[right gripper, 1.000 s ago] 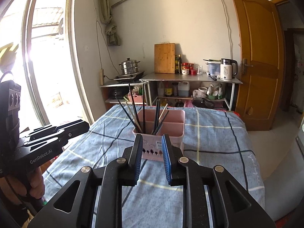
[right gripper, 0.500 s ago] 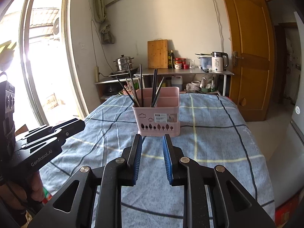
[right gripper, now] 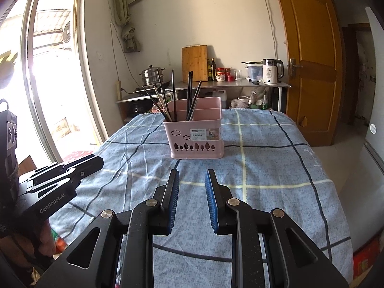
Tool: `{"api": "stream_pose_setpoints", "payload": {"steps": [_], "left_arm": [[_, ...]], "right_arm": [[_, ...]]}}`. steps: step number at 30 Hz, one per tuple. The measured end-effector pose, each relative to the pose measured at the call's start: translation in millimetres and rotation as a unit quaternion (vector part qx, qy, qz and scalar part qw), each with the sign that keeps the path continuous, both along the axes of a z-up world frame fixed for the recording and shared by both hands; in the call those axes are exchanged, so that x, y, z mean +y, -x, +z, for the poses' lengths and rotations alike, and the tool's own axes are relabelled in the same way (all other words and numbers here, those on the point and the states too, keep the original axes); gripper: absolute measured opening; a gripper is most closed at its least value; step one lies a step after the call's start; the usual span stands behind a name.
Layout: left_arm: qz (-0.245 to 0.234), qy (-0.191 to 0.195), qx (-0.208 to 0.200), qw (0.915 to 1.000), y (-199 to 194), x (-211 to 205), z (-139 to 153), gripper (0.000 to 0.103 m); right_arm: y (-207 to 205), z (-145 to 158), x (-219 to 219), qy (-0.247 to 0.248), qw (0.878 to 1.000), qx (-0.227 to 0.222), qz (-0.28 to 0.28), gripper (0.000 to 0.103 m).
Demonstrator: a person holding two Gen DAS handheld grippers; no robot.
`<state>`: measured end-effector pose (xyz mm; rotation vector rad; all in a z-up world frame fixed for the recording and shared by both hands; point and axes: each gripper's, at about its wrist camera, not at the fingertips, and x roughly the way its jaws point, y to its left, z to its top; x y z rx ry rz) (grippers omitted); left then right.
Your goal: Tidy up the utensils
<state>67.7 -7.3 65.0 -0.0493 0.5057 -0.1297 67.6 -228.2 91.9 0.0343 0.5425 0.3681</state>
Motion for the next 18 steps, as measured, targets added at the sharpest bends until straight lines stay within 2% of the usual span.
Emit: {"api": "stream_pose_setpoints", "payload": {"steps": [18], "left_arm": [[0.006, 0.005, 0.007, 0.9999, -1.6, 2.4, -2.3, 0.013]], "right_arm": [[-3.7, -2.8, 2.1, 0.001, 1.000, 0.010, 0.009, 0.023]]}}
